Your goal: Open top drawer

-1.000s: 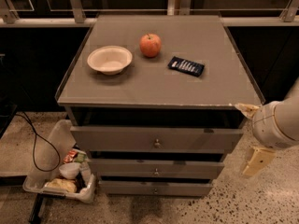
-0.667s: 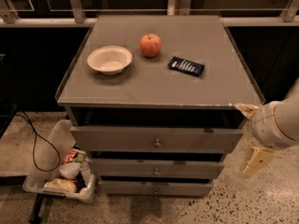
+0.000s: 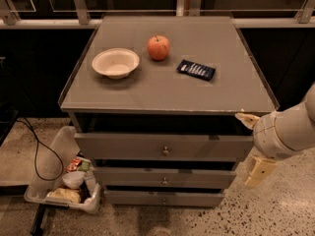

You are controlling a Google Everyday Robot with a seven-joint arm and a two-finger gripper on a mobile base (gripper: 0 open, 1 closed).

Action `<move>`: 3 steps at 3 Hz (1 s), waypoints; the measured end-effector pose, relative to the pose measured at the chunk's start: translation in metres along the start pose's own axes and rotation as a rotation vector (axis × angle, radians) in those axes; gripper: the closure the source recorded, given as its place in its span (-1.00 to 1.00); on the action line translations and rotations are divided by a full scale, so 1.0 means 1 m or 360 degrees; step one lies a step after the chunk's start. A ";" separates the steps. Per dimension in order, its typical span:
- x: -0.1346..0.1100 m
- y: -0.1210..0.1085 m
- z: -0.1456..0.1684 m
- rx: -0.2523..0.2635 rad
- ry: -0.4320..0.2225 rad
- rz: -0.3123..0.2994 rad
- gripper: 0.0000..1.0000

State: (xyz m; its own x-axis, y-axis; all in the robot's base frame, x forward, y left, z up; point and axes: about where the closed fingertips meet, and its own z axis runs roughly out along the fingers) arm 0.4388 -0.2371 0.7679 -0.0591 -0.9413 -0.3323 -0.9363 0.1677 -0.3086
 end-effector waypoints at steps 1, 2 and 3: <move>-0.003 0.000 0.013 0.0000 -0.0053 -0.0027 -1.00; -0.002 -0.003 0.033 0.0012 -0.0124 -0.0050 -1.00; 0.001 -0.008 0.056 0.0002 -0.0264 -0.0053 -1.00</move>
Offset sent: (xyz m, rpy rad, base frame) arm 0.0280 0.0151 -0.0531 0.1153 -0.0527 0.0769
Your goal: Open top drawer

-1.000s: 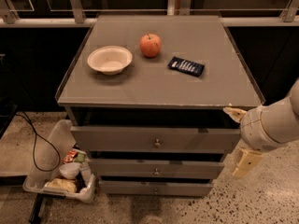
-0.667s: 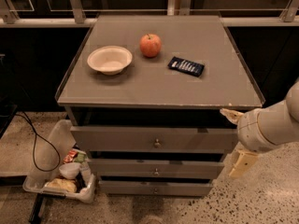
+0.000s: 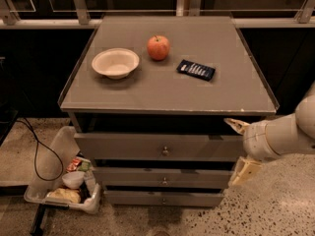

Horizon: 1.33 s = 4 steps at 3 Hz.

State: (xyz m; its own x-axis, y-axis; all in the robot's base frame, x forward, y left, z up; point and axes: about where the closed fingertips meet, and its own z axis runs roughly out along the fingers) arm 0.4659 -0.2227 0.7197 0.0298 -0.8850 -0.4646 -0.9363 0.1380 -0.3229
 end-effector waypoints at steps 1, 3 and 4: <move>0.004 -0.006 0.026 -0.0023 -0.0114 -0.0012 -1.00; 0.012 -0.017 0.075 -0.0087 -0.0213 -0.0009 -1.00; 0.012 -0.017 0.075 -0.0087 -0.0213 -0.0009 -0.62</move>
Offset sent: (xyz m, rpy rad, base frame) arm 0.0514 0.0208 -0.0702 0.1498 0.0138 0.0861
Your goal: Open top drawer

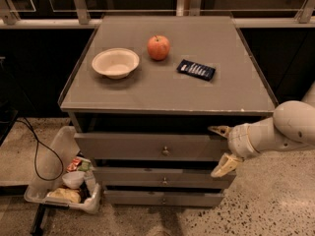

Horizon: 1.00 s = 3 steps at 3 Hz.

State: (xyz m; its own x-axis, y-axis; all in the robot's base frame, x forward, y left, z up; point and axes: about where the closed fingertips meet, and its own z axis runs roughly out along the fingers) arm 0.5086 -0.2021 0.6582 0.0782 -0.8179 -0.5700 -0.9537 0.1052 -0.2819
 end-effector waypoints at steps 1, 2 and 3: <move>0.000 0.000 0.000 0.0000 0.0000 0.0000 -0.16; 0.000 0.000 0.000 0.0000 0.0000 0.0000 0.30; 0.000 0.000 0.000 0.0000 0.0000 0.0000 0.77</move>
Offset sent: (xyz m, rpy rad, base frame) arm 0.0000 0.0000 0.0000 0.0000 0.0000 0.0000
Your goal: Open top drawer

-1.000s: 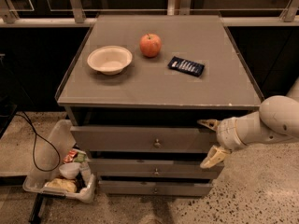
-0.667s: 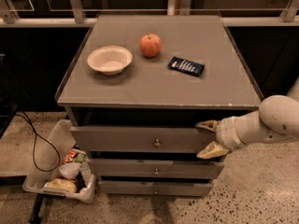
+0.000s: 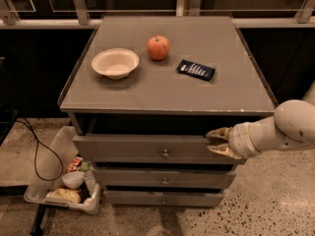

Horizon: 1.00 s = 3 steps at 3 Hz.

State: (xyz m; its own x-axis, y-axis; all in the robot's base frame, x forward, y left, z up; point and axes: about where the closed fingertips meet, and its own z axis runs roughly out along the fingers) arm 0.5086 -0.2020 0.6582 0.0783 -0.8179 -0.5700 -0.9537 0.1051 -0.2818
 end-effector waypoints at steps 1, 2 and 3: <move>0.000 0.000 0.000 0.0000 0.0000 0.0000 1.00; -0.003 -0.001 -0.004 0.0001 0.0000 0.0000 1.00; -0.010 0.001 -0.006 0.0021 -0.0023 -0.0012 1.00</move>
Offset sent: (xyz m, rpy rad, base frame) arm -0.0409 -0.0147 -0.0101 0.0361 0.0266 0.0066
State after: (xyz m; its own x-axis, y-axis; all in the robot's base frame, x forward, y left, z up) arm 0.5048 -0.1973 0.6683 0.0896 -0.8106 -0.5787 -0.9492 0.1065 -0.2962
